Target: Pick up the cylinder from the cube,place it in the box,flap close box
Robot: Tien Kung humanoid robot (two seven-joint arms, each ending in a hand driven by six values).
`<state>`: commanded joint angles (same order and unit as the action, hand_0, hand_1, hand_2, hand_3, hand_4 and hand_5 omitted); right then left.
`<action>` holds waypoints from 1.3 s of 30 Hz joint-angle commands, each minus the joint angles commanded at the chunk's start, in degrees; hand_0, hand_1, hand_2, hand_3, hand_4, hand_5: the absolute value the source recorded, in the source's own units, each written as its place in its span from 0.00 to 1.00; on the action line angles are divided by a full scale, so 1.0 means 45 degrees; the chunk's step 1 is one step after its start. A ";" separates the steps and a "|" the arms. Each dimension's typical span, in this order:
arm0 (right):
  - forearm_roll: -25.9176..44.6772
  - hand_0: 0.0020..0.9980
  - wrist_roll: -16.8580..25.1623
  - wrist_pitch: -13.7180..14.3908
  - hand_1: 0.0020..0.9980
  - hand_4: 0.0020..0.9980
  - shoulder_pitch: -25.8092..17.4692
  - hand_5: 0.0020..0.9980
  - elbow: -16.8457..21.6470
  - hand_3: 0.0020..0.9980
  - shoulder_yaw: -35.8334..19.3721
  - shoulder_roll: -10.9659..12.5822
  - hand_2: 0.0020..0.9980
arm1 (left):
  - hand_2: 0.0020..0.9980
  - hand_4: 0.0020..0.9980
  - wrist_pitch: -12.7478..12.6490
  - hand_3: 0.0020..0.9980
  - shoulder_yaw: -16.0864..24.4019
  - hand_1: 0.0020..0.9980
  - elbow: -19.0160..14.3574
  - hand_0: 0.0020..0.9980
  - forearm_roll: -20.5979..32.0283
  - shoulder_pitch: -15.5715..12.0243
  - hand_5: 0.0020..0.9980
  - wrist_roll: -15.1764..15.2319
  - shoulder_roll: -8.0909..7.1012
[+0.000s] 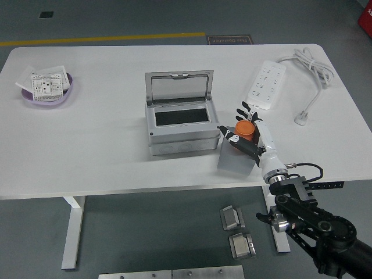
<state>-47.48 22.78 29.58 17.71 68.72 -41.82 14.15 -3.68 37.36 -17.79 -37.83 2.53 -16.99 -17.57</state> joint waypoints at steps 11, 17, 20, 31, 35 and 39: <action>0.0101 0.81 -0.0002 0.0143 0.80 0.60 -0.0040 0.08 -0.0049 0.87 0.0147 0.0030 0.79 | 0.70 0.71 -0.0009 0.82 0.0019 0.75 -0.0001 0.73 -0.0015 -0.0005 0.40 0.0016 0.0007; 0.0147 0.80 -0.0098 0.0188 0.75 0.11 -0.0052 0.01 -0.0106 0.72 0.0265 0.0050 0.71 | 0.70 0.71 -0.0015 0.82 0.0031 0.75 -0.0005 0.73 -0.0028 0.0005 0.40 0.0027 0.0006; 0.0185 0.79 -0.0151 0.0171 0.71 0.00 -0.0052 0.00 -0.0123 0.63 0.0310 0.0060 0.66 | 0.70 0.71 -0.0016 0.82 0.0036 0.75 -0.0008 0.73 -0.0034 0.0006 0.40 0.0031 0.0007; 0.0348 0.70 -0.0226 0.0168 0.59 0.07 -0.0011 0.00 -0.0181 0.31 0.0439 0.0068 0.52 | 0.70 0.71 -0.0027 0.82 0.0060 0.75 -0.0011 0.73 -0.0049 0.0007 0.40 0.0050 0.0008; 0.0422 0.70 -0.0200 0.0257 0.59 0.07 0.0033 0.00 -0.0201 0.31 0.0465 0.0064 0.52 | 0.70 0.71 -0.0031 0.82 0.0069 0.75 -0.0014 0.73 -0.0069 0.0019 0.40 0.0058 0.0011; 0.0522 0.74 -0.0112 0.0328 0.57 0.07 0.0084 0.00 -0.0222 0.24 0.0480 0.0051 0.46 | 0.70 0.71 -0.0034 0.82 0.0075 0.74 -0.0017 0.73 -0.0081 0.0023 0.40 0.0063 0.0010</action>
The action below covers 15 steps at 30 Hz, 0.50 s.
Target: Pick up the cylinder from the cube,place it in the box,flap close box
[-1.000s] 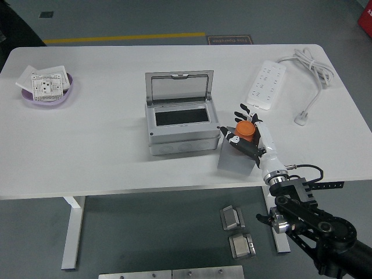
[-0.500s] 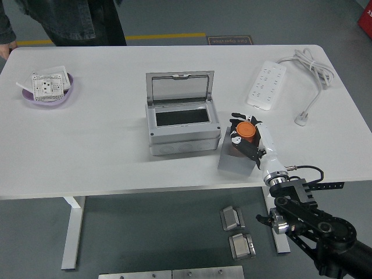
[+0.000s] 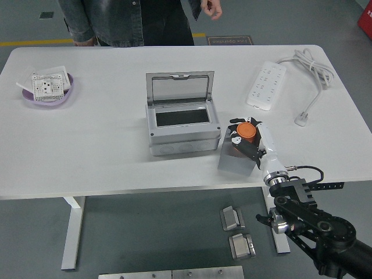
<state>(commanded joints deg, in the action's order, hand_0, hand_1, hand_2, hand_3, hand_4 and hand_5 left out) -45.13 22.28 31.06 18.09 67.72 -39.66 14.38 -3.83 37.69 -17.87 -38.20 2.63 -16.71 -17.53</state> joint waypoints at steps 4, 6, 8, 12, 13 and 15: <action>0.0085 0.68 0.0065 0.0023 0.55 0.08 0.0088 0.00 -0.0009 0.19 0.0021 -0.0015 0.35 | 0.70 0.71 -0.0001 0.82 -0.0005 0.75 -0.0004 0.73 0.0006 -0.0002 0.40 0.0005 -0.0005; 0.0103 0.68 0.0088 0.0046 0.55 0.08 0.0142 0.00 -0.0003 0.19 0.0024 -0.0023 0.35 | 0.70 0.71 -0.0002 0.82 -0.0009 0.75 -0.0006 0.73 0.0012 -0.0001 0.40 0.0007 -0.0010; 0.0109 0.68 0.0110 0.0085 0.55 0.08 0.0203 0.00 0.0009 0.19 0.0026 -0.0027 0.35 | 0.70 0.71 -0.0002 0.82 -0.0013 0.75 -0.0010 0.73 0.0018 0.0001 0.40 0.0009 -0.0013; 0.0088 0.59 0.0125 0.0161 0.44 0.06 0.0337 0.00 0.0051 0.18 0.0007 -0.0033 0.25 | 0.70 0.71 -0.0002 0.82 -0.0036 0.74 -0.0016 0.73 0.0045 0.0012 0.40 0.0011 -0.0016; 0.0081 0.59 0.0118 0.0170 0.44 0.06 0.0366 0.00 0.0060 0.18 -0.0002 -0.0032 0.25 | 0.70 0.71 -0.0001 0.82 -0.0046 0.74 -0.0017 0.73 0.0054 0.0015 0.40 0.0010 -0.0017; 0.0042 0.59 0.0079 0.0188 0.42 0.05 0.0429 0.00 0.0077 0.19 -0.0020 -0.0025 0.23 | 0.70 0.71 0.0000 0.82 -0.0062 0.74 -0.0017 0.73 0.0072 0.0020 0.40 0.0010 -0.0017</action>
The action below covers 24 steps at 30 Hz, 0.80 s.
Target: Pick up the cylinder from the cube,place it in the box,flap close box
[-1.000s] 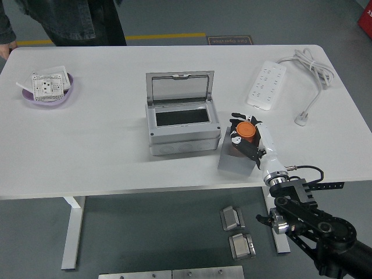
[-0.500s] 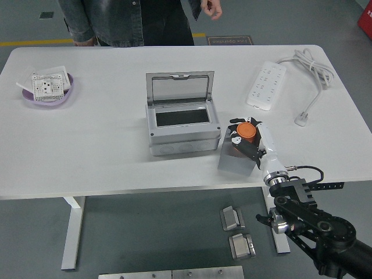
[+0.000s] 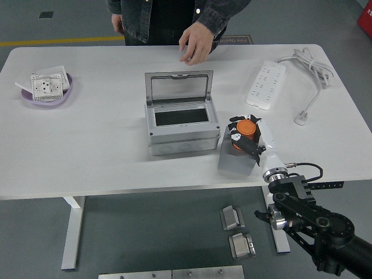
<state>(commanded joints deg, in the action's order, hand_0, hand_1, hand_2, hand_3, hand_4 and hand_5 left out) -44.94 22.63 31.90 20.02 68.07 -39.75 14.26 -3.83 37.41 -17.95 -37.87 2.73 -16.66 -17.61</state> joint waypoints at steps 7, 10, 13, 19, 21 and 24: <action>-0.0253 0.59 -0.0206 0.0074 0.42 0.05 0.0226 0.00 0.0177 0.19 -0.0144 0.0086 0.23 | 0.70 0.71 0.0001 0.82 -0.0047 0.74 0.0004 0.73 0.0049 -0.0007 0.40 -0.0002 -0.0013; -0.0376 0.59 -0.0309 0.0126 0.42 0.05 0.0332 0.00 0.0289 0.19 -0.0175 0.0130 0.23 | 0.70 0.71 0.0000 0.82 -0.0072 0.74 0.0015 0.73 0.0074 -0.0015 0.40 -0.0003 -0.0023; -0.0581 0.60 -0.0478 0.0246 0.42 0.05 0.0490 0.00 0.0425 0.19 -0.0132 0.0157 0.23 | 0.70 0.71 -0.0001 0.82 -0.0094 0.74 0.0025 0.73 0.0098 -0.0022 0.40 -0.0003 -0.0028; -0.2187 0.59 -0.1678 0.0811 0.41 0.05 0.1152 0.00 0.0765 0.19 0.0087 0.0081 0.23 | 0.70 0.71 -0.0002 0.82 -0.0138 0.74 0.0038 0.73 0.0141 -0.0014 0.40 -0.0004 -0.0027; -0.2983 0.59 -0.2222 0.0947 0.41 0.05 0.1439 0.00 0.0861 0.19 0.0164 0.0055 0.23 | 0.70 0.71 -0.0002 0.82 -0.0149 0.74 0.0042 0.73 0.0152 -0.0016 0.40 -0.0003 -0.0031; -0.4396 0.45 -0.3191 0.1010 0.29 0.00 0.2122 0.00 0.0925 0.19 0.0418 -0.0020 0.23 | 0.70 0.71 -0.0005 0.82 -0.0206 0.74 0.0069 0.73 0.0200 -0.0033 0.40 -0.0003 -0.0044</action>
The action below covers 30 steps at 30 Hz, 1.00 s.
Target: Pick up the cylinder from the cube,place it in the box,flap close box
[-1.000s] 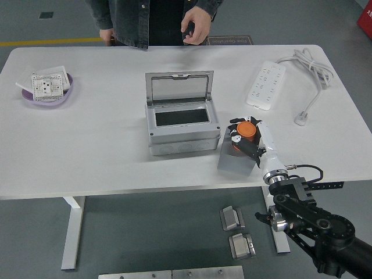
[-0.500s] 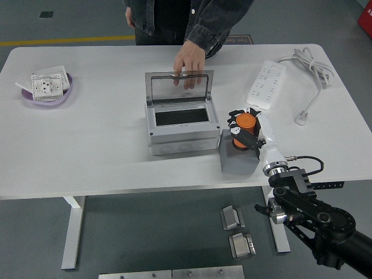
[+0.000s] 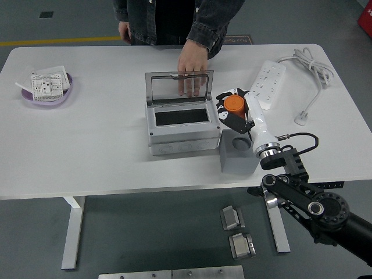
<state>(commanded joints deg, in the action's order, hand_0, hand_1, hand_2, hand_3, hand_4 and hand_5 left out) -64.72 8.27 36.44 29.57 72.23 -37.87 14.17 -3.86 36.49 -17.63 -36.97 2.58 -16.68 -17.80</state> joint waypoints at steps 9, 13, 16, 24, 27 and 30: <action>-0.4089 0.24 -0.2798 -0.0900 0.21 0.00 0.2352 0.00 -0.1100 0.19 0.1676 -0.0706 0.23 | 0.70 0.71 -0.0013 0.82 -0.0610 0.74 0.0259 0.73 0.0619 -0.0045 0.40 -0.0007 -0.0064; -0.5430 0.16 -0.3813 -0.1270 0.17 0.00 0.3458 0.00 -0.2128 0.18 0.2612 -0.1202 0.23 | 0.70 0.71 -0.0018 0.82 -0.1368 0.74 0.0501 0.73 0.1393 -0.0034 0.40 -0.0019 -0.0119; -0.5876 0.16 -0.4104 -0.1444 0.17 0.00 0.4291 0.00 -0.2973 0.18 0.3360 -0.1534 0.23 | 0.70 0.71 -0.0023 0.82 -0.2021 0.74 0.0678 0.73 0.2066 -0.0050 0.40 -0.0029 -0.0177; -0.4733 0.15 -0.3856 -0.1554 0.16 0.00 0.5786 0.00 -0.4942 0.18 0.5146 -0.2308 0.23 | 0.70 0.71 -0.0039 0.82 -0.3075 0.74 0.0912 0.73 0.3138 -0.0074 0.40 -0.0039 -0.0250; -0.4308 0.15 -0.3752 -0.1584 0.17 0.00 0.6058 0.00 -0.5398 0.18 0.5770 -0.2531 0.23 | 0.70 0.71 -0.0039 0.82 -0.3111 0.74 0.0912 0.73 0.3165 -0.0035 0.40 -0.0034 -0.0252; -0.3920 0.15 -0.3653 -0.1611 0.17 0.00 0.6187 0.00 -0.5733 0.18 0.6254 -0.2691 0.23 | 0.70 0.71 -0.0040 0.82 -0.3036 0.74 0.0890 0.73 0.3084 0.0011 0.40 -0.0026 -0.0249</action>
<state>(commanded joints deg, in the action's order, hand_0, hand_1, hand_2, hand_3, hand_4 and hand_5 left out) -82.36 -8.17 29.19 57.41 46.43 -9.73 2.06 -4.03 22.82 -13.63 -23.10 2.63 -16.79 -18.93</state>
